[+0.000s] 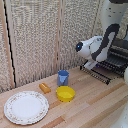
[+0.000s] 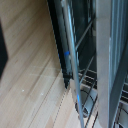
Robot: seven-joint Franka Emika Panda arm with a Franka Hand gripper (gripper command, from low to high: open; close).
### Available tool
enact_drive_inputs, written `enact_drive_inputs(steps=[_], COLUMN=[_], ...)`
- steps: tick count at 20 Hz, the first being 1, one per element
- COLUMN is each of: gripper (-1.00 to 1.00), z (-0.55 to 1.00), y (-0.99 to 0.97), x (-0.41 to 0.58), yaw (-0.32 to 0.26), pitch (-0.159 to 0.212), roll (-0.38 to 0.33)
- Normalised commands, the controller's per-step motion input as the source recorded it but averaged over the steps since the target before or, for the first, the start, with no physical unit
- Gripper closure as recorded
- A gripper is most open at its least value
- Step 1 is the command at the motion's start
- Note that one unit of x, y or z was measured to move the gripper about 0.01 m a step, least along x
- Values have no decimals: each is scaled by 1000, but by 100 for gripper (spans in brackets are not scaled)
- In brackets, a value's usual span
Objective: Position your gripper near the tray handle while precisely lining it up. Firmly yet gently grip the handle, ensuring a strong hold. Slide the tray into the oven in a steady manner until it's entirely inside. Relinquish the handle as it sits within the oven and extract your gripper with care.
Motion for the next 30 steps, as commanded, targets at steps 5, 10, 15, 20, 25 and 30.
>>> enact_drive_inputs(steps=[5, 10, 15, 20, 25, 30], gripper=[100, 100, 100, 100, 100, 100], z=[-21, 0, 94, 268, 534, 728], y=[-2, -170, -359, -633, -750, -838], x=[5, 0, -11, -123, -282, -357], yaw=[4, 80, 93, 92, 53, 20], pitch=[34, 92, 59, 11, -13, -17], roll=[-28, 7, 54, 27, 12, 15])
